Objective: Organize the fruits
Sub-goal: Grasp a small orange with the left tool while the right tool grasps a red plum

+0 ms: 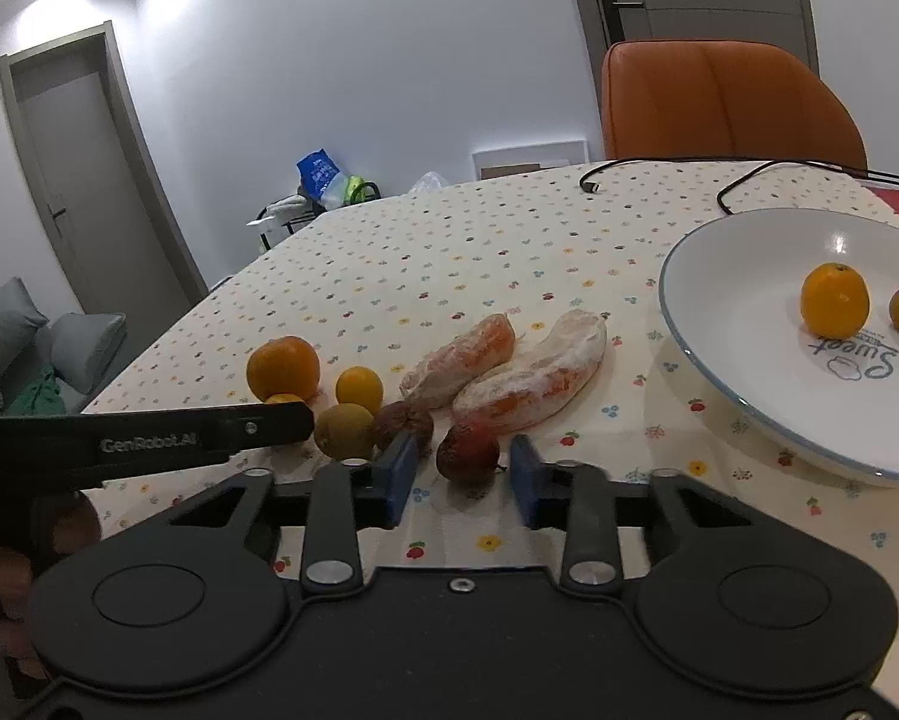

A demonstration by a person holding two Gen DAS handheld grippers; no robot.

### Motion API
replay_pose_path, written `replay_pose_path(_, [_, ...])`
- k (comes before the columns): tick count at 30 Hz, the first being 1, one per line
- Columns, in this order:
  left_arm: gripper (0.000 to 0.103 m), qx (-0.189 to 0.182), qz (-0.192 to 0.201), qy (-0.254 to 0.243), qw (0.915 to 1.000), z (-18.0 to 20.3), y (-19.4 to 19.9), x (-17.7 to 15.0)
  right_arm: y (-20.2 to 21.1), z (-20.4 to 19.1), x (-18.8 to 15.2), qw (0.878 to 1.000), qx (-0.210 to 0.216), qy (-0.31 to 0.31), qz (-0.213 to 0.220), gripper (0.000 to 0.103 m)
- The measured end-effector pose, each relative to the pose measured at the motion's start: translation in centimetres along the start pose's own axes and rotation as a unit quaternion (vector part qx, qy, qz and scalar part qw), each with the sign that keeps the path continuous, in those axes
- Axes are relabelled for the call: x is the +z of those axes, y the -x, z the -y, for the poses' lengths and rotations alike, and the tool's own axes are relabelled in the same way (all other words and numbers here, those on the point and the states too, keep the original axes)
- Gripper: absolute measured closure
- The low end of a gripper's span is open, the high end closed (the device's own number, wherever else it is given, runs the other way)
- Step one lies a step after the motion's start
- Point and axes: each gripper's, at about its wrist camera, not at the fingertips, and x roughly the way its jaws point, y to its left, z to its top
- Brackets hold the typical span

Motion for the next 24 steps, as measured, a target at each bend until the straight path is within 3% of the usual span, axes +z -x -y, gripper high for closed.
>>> replay_pose_path(24, [0.081, -0.012, 0.040, -0.041, 0.9983, 4.9, 3.7, 0.5, 6.6, 1.7, -0.2, 0.997, -0.017, -0.013, 0.071, 0.082])
